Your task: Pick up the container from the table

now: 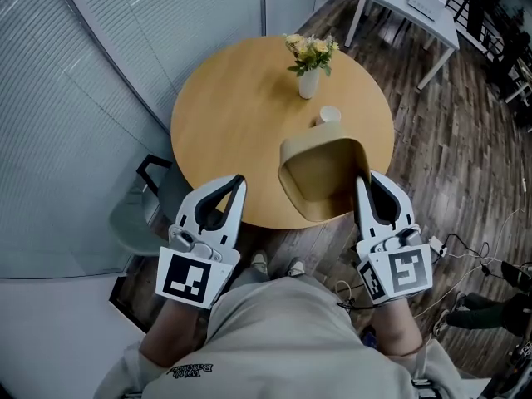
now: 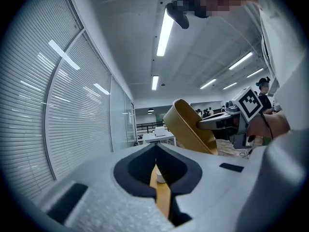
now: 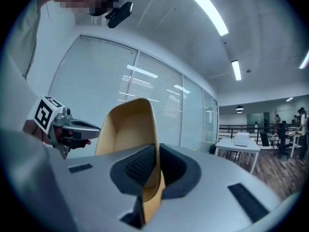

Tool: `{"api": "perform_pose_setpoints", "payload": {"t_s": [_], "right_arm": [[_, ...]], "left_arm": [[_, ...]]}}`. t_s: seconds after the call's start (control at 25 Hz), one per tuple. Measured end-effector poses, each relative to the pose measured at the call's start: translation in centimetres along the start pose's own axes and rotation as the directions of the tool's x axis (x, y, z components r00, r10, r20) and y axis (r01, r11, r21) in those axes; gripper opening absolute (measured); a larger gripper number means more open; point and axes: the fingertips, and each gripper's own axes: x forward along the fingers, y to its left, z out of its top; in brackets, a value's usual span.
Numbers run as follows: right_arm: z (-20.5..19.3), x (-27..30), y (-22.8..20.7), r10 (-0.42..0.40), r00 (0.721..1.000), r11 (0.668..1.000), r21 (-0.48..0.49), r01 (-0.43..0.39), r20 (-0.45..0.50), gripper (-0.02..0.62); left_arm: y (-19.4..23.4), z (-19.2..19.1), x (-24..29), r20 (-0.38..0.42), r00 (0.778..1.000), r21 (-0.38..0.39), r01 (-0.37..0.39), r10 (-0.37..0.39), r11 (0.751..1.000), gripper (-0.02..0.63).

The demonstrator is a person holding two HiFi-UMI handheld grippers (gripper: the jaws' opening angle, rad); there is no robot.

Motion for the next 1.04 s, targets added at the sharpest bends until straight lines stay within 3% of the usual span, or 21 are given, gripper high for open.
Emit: {"api": "perform_pose_setpoints", "payload": {"t_s": [1.04], "right_arm": [[-0.7,1.1,0.7,0.031,1.0,0.999,0.01,-0.031,-0.004,0.035]], "left_arm": [[-0.5,-0.8,-0.1,-0.025,1.0,0.012,0.005,-0.004,1.0,0.02]]}}
